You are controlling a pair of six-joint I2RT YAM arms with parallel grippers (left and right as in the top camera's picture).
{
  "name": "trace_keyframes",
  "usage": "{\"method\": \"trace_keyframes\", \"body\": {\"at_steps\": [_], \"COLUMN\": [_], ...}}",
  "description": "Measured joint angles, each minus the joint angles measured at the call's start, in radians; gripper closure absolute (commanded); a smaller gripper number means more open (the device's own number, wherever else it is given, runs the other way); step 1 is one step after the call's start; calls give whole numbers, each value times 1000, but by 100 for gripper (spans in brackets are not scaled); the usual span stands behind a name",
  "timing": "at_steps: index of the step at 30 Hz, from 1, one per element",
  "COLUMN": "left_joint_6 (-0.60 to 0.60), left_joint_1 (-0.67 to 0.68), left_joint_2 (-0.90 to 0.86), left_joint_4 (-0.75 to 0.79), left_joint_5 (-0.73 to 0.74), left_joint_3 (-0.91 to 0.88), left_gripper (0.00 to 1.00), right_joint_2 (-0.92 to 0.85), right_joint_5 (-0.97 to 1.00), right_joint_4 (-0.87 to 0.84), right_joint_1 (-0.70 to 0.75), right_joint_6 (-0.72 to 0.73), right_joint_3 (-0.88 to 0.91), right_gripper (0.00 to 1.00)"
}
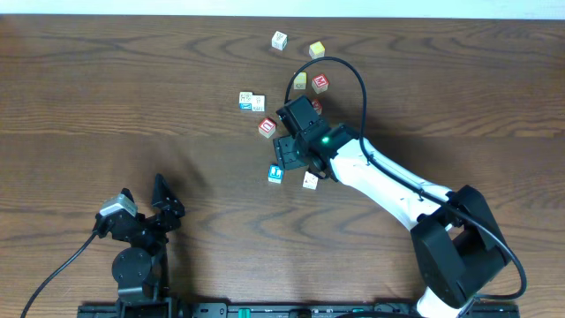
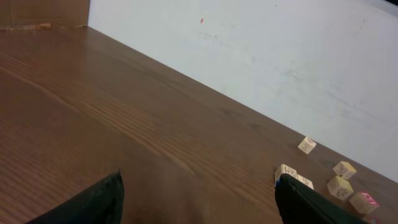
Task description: Lift 4 blocks
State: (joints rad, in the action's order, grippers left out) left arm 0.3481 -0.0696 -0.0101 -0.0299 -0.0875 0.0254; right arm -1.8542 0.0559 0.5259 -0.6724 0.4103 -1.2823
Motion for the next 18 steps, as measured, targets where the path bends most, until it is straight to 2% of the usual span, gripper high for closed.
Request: {"method": "trace_keyframes", "body": {"at_steps": [11, 18], "left_joint_6": [0, 0], "left_joint_1": [0, 0], "left_joint_2": [0, 0], "left_joint_4": [0, 0], "left_joint_5": [0, 0], "left_joint_3": [0, 0], "left_gripper": [21, 21], "right_joint_2": [-7, -83], "right_joint_5": [2, 2], "right_joint_4": [-21, -25], "right_joint_1": [-73, -95], "right_joint_6": [197, 306], "right_joint_3": [0, 0], "right_gripper": [32, 36]}}
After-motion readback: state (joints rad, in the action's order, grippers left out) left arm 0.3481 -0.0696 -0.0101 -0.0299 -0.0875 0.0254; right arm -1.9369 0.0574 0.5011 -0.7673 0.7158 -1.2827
